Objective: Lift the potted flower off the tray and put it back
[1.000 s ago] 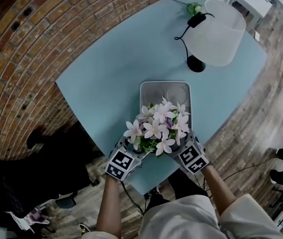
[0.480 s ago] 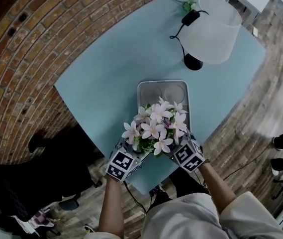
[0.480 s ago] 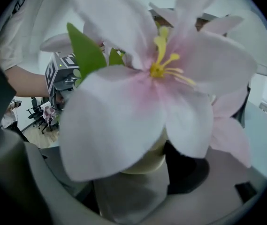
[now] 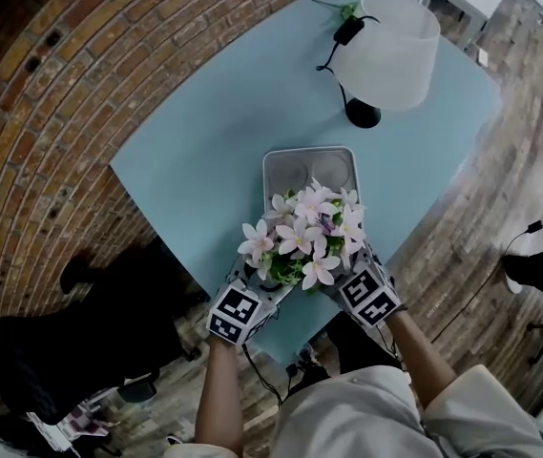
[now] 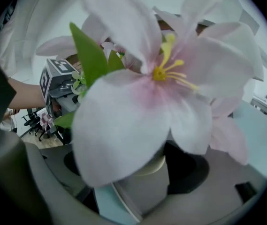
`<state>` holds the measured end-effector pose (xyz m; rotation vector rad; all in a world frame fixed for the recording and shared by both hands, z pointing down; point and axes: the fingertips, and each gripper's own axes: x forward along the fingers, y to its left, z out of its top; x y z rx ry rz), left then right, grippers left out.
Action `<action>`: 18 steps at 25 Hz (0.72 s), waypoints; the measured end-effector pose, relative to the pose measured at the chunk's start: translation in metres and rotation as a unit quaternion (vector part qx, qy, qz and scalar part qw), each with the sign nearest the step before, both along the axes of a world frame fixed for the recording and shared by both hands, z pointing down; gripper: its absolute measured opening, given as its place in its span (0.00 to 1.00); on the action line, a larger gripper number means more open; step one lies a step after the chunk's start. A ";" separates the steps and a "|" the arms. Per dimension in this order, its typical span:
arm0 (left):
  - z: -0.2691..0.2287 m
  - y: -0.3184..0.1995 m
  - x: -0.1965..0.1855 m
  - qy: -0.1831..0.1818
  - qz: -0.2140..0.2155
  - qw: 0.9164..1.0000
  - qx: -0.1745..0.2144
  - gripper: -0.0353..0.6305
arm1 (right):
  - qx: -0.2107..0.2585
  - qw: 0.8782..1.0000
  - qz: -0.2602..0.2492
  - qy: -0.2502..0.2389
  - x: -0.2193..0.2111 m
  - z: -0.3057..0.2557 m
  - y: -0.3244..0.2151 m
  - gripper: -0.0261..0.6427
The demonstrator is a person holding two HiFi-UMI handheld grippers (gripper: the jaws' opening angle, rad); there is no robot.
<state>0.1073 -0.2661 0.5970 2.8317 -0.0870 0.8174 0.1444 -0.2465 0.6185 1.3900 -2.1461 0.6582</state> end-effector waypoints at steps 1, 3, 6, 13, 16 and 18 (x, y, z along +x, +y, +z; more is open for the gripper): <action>-0.006 0.002 -0.001 0.007 -0.001 1.000 0.002 0.58 | 0.003 1.000 0.005 -0.003 -0.001 -0.006 0.002 0.68; -0.018 0.008 -0.002 0.015 -0.002 1.000 0.010 0.58 | 0.010 1.000 0.008 -0.003 -0.002 -0.017 0.008 0.68; -0.035 0.021 -0.006 0.025 -0.004 0.999 0.024 0.58 | 0.022 1.000 0.007 0.004 -0.005 -0.034 0.020 0.68; -0.084 0.054 -0.022 0.057 -0.007 0.997 0.053 0.58 | 0.050 0.999 0.017 0.007 -0.021 -0.080 0.051 0.68; -0.102 0.072 -0.032 0.067 -0.006 0.996 0.061 0.58 | 0.057 0.998 0.020 0.007 -0.029 -0.095 0.070 0.68; -0.112 0.085 -0.038 0.073 -0.005 0.995 0.068 0.58 | 0.065 0.998 0.023 0.009 -0.035 -0.105 0.082 0.68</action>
